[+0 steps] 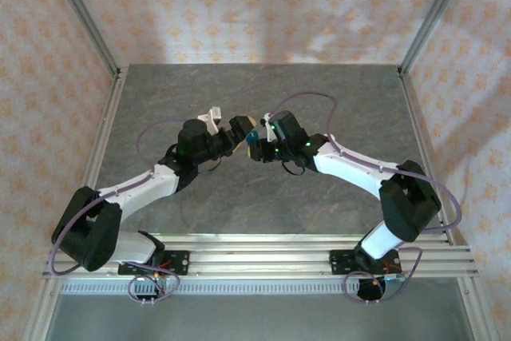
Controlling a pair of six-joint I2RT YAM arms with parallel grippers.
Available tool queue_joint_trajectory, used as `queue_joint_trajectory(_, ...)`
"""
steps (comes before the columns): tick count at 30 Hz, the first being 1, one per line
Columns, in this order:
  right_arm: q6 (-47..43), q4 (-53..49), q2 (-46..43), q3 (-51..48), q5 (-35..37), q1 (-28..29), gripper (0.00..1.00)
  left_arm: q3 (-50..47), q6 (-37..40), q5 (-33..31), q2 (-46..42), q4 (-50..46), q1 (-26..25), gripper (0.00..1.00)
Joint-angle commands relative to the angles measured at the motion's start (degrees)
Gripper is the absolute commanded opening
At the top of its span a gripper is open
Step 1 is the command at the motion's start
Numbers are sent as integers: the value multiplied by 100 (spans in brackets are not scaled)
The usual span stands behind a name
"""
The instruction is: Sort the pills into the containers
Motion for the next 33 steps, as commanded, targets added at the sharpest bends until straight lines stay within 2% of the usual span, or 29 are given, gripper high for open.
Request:
queue_joint_trajectory(1, 60, 188, -147, 55, 69, -1, 34, -27, -76, -25, 84, 291, -89, 99)
queue_joint_trajectory(33, 144, 457, 88, -278, 24, -1, 31, 554, 63, -127, 209, 94, -336, 99)
